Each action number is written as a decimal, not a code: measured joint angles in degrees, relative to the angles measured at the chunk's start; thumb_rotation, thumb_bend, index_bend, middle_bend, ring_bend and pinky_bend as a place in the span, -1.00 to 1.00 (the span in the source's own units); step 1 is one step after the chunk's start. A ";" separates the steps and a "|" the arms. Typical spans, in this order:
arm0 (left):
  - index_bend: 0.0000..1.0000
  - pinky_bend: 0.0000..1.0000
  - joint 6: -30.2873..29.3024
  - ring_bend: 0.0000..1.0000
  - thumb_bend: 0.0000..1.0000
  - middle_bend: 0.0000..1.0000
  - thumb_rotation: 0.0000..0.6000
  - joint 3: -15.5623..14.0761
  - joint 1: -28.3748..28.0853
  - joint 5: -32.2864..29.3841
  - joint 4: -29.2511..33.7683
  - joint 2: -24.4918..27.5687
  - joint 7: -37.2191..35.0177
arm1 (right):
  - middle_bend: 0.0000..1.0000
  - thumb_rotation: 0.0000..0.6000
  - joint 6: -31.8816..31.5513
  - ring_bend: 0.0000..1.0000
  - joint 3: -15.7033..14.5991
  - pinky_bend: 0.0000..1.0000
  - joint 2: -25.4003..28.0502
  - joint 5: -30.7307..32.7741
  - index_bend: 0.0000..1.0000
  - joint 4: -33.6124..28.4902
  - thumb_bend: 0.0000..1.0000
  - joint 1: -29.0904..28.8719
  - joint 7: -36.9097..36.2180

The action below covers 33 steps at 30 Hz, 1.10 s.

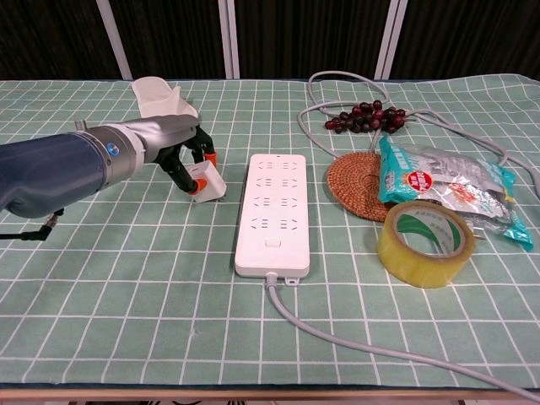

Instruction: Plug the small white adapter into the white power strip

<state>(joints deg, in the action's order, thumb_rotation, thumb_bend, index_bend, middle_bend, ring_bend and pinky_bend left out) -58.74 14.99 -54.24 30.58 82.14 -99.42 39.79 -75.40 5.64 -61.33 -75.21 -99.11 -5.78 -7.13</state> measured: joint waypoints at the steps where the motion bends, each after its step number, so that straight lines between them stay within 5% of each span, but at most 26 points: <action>1: 0.04 -1.00 -0.41 -0.86 -0.06 -0.03 1.00 -0.02 0.03 0.24 0.01 -0.05 -0.07 | -1.00 1.00 -0.04 -1.00 0.02 -1.00 -0.01 0.00 -1.00 -0.03 -0.21 0.01 -0.05; 12: 0.21 -1.00 -4.16 -0.79 0.10 0.16 1.00 0.42 -0.01 3.37 2.30 1.50 0.71 | -1.00 1.00 -0.10 -1.00 -0.01 -1.00 -0.02 -0.03 -1.00 -0.08 -0.21 0.05 -0.14; 20: 0.31 -1.00 -6.65 -0.72 0.15 0.30 1.00 1.73 -2.78 2.09 8.21 4.98 8.87 | -1.00 1.00 0.05 -1.00 -0.04 -1.00 0.05 0.02 -1.00 -0.13 -0.21 0.02 -0.27; 33: 0.37 -1.00 -11.64 -0.68 0.16 0.40 1.00 6.30 -13.83 -17.09 12.97 5.86 28.85 | -1.00 1.00 0.57 -1.00 0.06 -1.00 0.31 0.40 -1.00 -0.26 -0.21 -0.07 -1.21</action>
<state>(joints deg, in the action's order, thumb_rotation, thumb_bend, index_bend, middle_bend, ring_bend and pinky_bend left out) -70.37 21.30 -68.07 13.49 95.11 -93.56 68.64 -74.83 5.71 -61.02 -74.81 -99.37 -5.85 -8.34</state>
